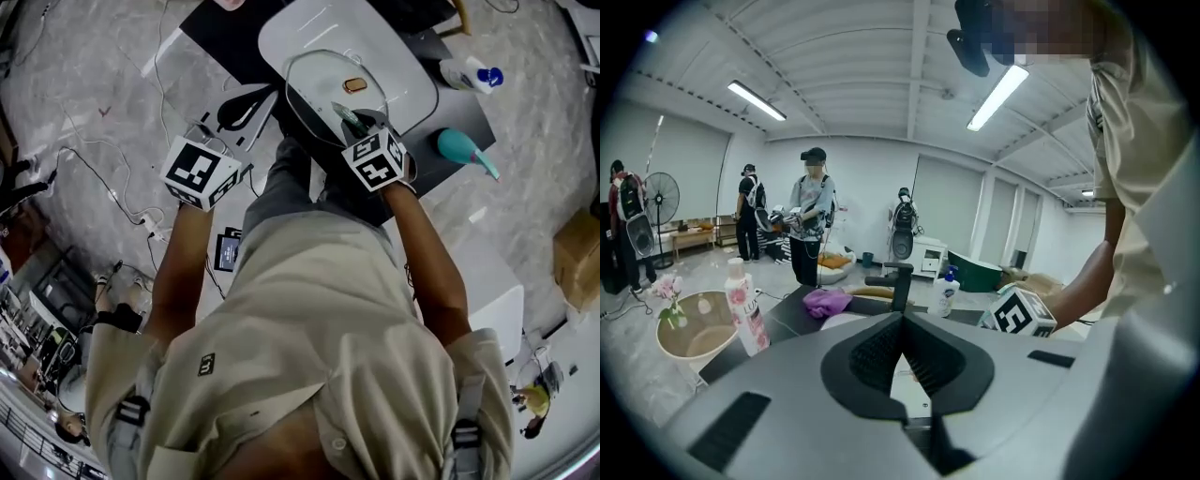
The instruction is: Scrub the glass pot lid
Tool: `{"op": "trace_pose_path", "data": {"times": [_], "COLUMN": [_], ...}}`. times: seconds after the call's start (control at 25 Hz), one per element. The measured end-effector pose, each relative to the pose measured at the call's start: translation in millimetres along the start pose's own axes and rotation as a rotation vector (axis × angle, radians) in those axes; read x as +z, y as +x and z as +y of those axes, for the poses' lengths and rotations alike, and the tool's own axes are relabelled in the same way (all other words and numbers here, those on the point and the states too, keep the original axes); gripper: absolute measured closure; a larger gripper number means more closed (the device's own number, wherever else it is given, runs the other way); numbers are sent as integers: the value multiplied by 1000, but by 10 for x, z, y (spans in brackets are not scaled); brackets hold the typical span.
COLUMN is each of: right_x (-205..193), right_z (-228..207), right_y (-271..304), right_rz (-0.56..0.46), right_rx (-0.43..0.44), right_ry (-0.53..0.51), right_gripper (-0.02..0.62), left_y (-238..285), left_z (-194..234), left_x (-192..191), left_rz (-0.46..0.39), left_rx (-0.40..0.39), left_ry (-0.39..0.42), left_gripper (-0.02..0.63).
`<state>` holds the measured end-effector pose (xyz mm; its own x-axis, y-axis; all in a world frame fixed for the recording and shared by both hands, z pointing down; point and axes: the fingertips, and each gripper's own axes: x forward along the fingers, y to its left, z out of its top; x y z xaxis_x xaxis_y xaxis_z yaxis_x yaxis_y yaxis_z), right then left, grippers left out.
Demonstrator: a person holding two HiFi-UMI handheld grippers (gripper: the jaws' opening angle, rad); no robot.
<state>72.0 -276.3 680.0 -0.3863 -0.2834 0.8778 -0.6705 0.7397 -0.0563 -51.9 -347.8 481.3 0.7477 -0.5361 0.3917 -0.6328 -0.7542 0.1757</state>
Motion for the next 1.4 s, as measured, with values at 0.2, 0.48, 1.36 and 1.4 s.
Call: {"op": "trace_pose_path", "data": {"times": [0.2, 0.48, 1.36, 1.4], "right_x": [-615, -111, -410, -317], "right_z": [-245, 25, -293, -168], "right_y": [209, 250, 371, 344], "right_rz": [147, 56, 157, 146], "right_rx": [-60, 11, -22, -9], "right_ry": [81, -32, -8, -54], "right_gripper": [509, 509, 509, 508], "left_y": [12, -55, -47, -56], "left_z": [115, 236, 251, 255], "left_x": [-135, -235, -300, -309], "left_rz": [4, 15, 18, 19], "left_rx": [0, 23, 19, 20], "left_ry": [-29, -57, -76, -78], "left_gripper": [594, 594, 594, 594]}}
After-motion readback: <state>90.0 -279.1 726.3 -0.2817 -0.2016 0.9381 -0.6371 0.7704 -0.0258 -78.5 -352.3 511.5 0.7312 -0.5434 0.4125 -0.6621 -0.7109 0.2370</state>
